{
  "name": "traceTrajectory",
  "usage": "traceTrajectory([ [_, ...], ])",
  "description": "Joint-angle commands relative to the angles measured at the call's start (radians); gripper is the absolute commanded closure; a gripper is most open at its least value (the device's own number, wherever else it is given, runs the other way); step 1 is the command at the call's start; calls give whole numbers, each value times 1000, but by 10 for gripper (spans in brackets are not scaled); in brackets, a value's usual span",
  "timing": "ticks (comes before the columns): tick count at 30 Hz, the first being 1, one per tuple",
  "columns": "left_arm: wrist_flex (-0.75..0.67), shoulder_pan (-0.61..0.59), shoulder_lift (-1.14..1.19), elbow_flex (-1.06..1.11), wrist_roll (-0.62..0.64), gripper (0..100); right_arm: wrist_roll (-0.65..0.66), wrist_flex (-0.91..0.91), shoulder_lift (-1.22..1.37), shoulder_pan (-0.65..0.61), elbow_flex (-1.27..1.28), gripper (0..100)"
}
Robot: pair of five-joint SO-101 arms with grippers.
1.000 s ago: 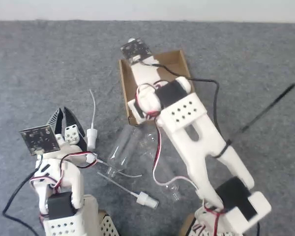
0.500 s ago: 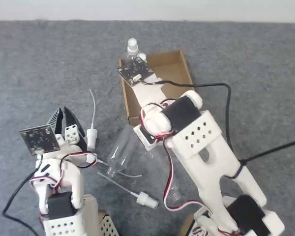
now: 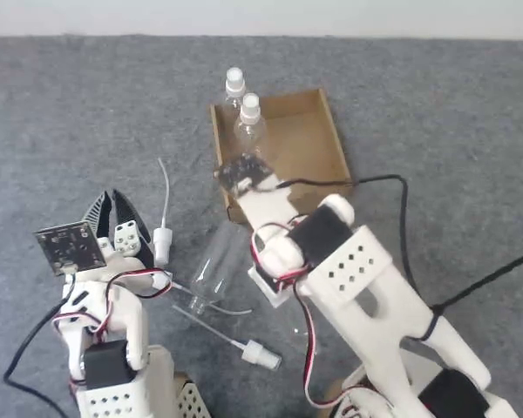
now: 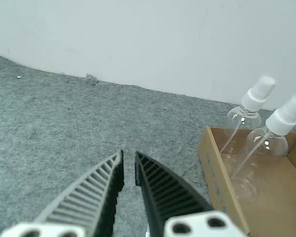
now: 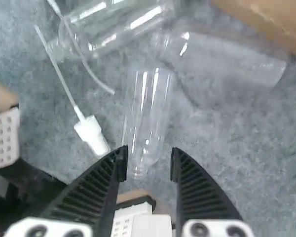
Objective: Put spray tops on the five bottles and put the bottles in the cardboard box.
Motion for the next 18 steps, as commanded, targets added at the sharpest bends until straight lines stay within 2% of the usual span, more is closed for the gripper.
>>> traceTrajectory([
  [1,-34,-5,-8,-10,5,956,-8,-117,-48,-7,66,899],
  [8,-34,-11,-8,-10,5,956,-8,-325,-47,-28,239,894],
  [14,-35,-40,-8,-12,5,956,-6,-437,-47,-48,347,783],
  [18,-35,-40,-8,-12,5,956,-5,-510,-47,-45,414,767],
])
